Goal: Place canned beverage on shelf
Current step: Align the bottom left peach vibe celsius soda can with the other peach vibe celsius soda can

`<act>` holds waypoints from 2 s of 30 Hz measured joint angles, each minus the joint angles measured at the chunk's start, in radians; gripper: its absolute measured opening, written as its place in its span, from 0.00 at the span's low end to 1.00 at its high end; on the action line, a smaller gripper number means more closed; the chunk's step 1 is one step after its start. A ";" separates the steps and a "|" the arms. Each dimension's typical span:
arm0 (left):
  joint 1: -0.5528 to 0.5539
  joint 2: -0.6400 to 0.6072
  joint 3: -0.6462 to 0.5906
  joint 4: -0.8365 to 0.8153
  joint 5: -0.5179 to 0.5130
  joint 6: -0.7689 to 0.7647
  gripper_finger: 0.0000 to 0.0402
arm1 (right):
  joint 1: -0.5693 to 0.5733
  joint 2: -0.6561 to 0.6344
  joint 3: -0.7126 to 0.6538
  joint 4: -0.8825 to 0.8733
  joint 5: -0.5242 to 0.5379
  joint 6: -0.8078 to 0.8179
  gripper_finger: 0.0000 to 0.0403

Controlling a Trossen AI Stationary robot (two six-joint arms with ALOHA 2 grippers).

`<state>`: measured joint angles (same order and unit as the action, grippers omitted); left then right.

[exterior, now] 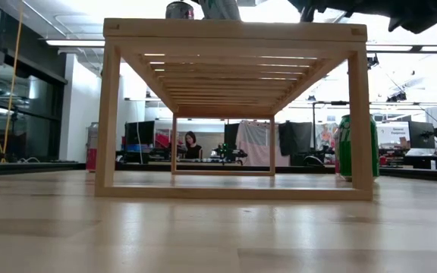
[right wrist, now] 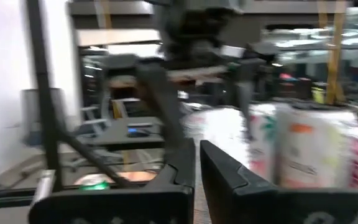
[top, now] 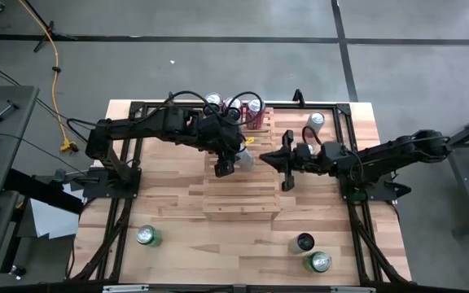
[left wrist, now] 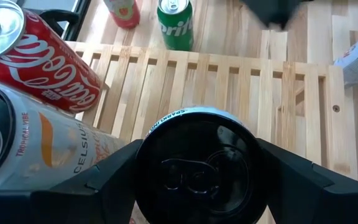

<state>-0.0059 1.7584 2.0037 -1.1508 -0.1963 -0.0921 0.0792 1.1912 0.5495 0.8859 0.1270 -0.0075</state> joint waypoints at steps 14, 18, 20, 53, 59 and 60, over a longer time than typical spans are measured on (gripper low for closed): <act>0.000 0.000 0.000 -0.002 -0.001 0.015 0.70 | 0.020 0.000 0.000 -0.117 0.135 -0.027 0.43; 0.000 0.000 0.000 -0.002 -0.001 0.018 0.70 | 0.031 0.000 0.000 -0.159 0.135 -0.052 0.52; 0.000 0.000 0.000 -0.003 -0.001 0.019 0.70 | 0.034 0.000 0.000 -0.167 0.135 -0.059 0.56; -0.008 0.001 -0.001 -0.004 0.003 0.089 0.70 | 0.025 0.333 0.422 -0.590 0.280 -0.115 0.65; -0.008 0.002 -0.001 -0.002 0.003 0.086 0.70 | 0.025 0.333 0.422 -0.582 0.276 -0.097 0.65; -0.008 0.002 -0.002 -0.002 0.004 0.086 0.70 | 0.025 0.333 0.422 -0.581 0.275 -0.094 0.64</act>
<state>-0.0143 1.7599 2.0022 -1.1525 -0.1927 -0.0059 0.1043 1.5242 0.9718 0.3046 0.4023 -0.1017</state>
